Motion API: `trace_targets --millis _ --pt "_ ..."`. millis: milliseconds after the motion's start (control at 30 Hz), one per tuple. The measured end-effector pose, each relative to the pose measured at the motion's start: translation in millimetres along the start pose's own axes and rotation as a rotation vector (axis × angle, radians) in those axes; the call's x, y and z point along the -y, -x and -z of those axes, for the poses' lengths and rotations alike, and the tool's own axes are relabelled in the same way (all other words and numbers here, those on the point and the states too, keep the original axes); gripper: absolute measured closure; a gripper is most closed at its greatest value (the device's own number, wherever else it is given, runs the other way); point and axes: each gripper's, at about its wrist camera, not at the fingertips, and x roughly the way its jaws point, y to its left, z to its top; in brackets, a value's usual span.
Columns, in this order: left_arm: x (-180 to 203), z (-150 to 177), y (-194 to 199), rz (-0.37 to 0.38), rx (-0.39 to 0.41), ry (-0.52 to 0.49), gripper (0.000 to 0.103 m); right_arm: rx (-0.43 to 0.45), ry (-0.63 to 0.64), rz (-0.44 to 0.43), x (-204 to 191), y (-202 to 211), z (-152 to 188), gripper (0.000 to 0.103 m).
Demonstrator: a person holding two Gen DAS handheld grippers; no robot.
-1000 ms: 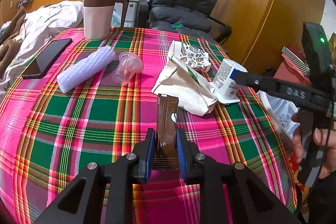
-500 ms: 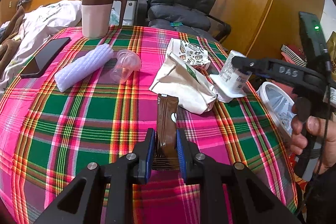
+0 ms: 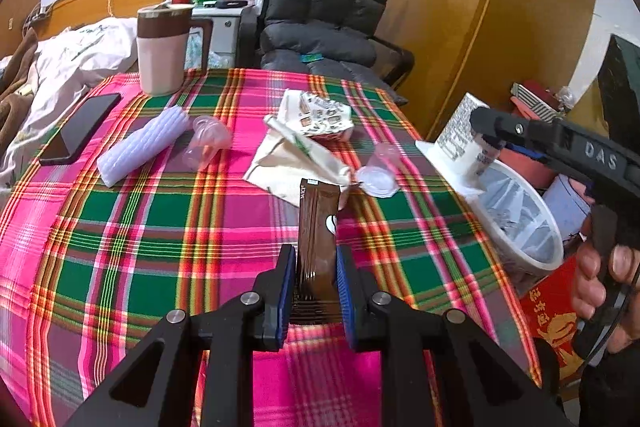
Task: Collect trash
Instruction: 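Carry the wrapper and yogurt cup over the white bin and open both tools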
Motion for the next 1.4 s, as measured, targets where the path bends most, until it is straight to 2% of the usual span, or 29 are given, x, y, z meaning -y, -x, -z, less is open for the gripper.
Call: trace_targets --millis 700,1400 --pt "58.7 12.5 35.7 0.064 0.024 -0.082 0.082 0.043 -0.048 0.028 5.7 46.8 37.9 0.052" --pt "128.2 -3.3 6.3 0.152 0.0 -0.178 0.082 0.081 -0.128 0.103 54.6 75.7 56.0 0.052"
